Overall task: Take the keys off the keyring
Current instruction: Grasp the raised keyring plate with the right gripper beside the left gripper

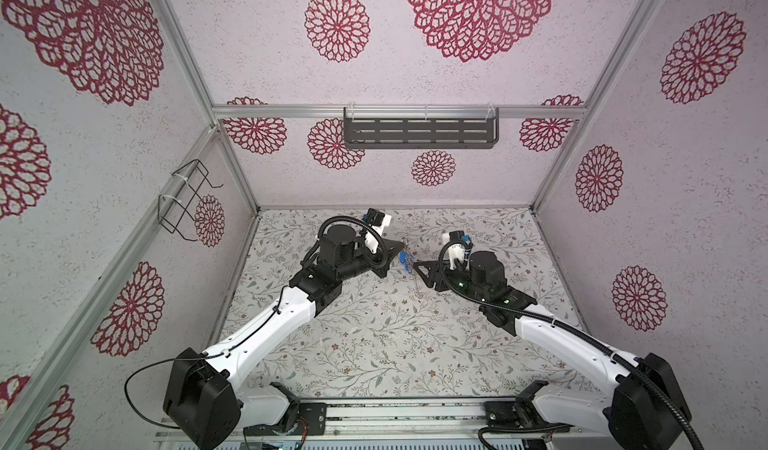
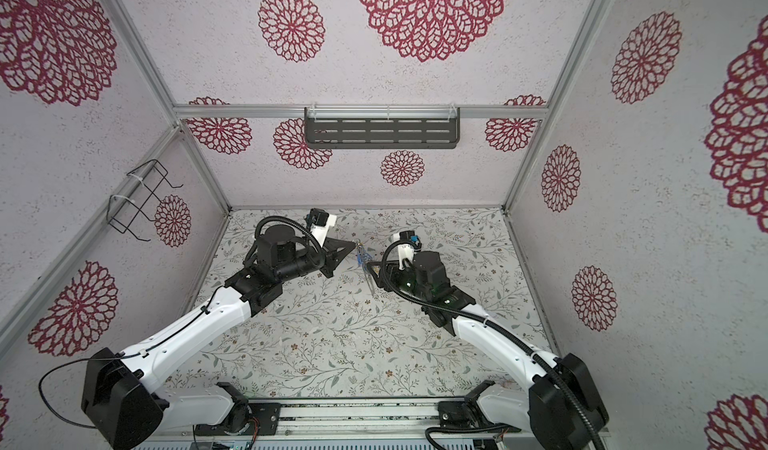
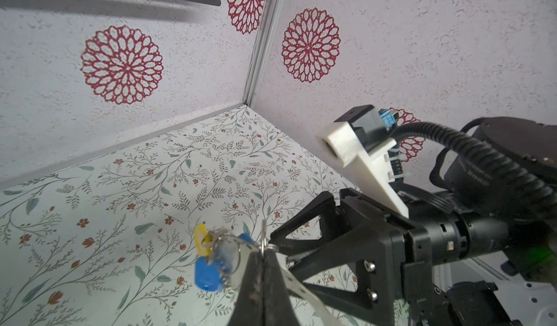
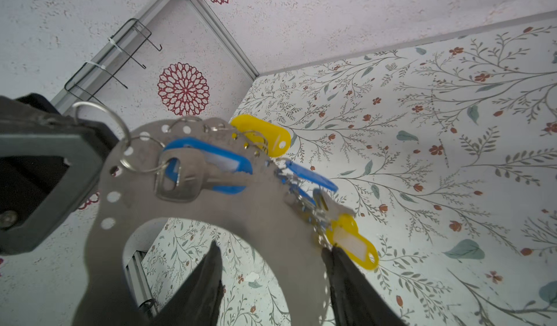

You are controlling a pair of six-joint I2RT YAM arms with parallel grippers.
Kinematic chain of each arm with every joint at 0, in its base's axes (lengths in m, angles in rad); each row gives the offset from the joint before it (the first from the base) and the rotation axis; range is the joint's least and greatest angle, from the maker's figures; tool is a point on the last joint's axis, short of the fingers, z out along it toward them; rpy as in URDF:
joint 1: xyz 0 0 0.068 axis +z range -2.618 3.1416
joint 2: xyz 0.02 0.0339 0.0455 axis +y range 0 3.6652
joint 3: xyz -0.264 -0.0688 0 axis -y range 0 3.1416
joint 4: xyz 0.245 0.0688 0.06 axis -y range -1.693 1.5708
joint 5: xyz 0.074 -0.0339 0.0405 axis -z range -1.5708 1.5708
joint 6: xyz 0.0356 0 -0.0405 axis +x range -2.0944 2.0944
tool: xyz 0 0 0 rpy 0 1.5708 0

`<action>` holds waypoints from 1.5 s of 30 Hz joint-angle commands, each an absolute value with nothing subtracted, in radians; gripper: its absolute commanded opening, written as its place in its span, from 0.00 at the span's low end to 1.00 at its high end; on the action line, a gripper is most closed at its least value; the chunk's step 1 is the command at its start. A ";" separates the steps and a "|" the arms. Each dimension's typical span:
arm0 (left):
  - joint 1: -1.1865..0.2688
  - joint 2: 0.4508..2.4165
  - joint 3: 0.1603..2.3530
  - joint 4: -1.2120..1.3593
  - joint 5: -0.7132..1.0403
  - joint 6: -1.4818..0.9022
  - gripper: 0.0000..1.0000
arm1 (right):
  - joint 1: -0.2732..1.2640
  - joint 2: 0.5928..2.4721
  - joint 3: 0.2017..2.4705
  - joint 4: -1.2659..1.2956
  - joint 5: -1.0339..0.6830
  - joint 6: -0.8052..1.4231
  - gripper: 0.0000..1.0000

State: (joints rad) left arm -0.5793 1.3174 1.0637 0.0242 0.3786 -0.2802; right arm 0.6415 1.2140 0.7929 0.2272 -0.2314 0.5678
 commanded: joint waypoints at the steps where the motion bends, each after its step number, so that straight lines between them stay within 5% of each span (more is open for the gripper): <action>1: -0.566 1.320 1.077 0.141 0.484 -0.318 0.00 | 0.670 1.232 0.827 0.294 -0.169 0.537 0.59; 12: -0.533 1.360 1.069 0.187 0.675 -0.365 0.00 | 0.643 1.116 0.885 0.057 -0.005 0.416 0.62; 21: -0.527 1.413 1.095 0.216 0.749 -0.401 0.00 | 0.485 1.083 0.994 -0.053 -0.261 0.437 0.64; 28: -0.526 1.443 1.114 0.230 0.775 -0.419 0.00 | 0.484 1.168 1.043 0.098 -0.543 0.507 0.48; 35: -0.518 1.445 1.110 0.235 0.778 -0.422 0.00 | 0.464 1.195 1.010 0.175 -0.616 0.544 0.47; 45: -0.511 1.455 1.112 0.247 0.786 -0.437 0.00 | 0.456 1.223 0.985 0.243 -0.696 0.572 0.26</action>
State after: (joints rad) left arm -0.5205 1.4498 1.0763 0.1902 0.7696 -0.4355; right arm 0.4595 1.2259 0.9810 0.1692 -0.6441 0.5537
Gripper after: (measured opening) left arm 0.045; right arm 0.267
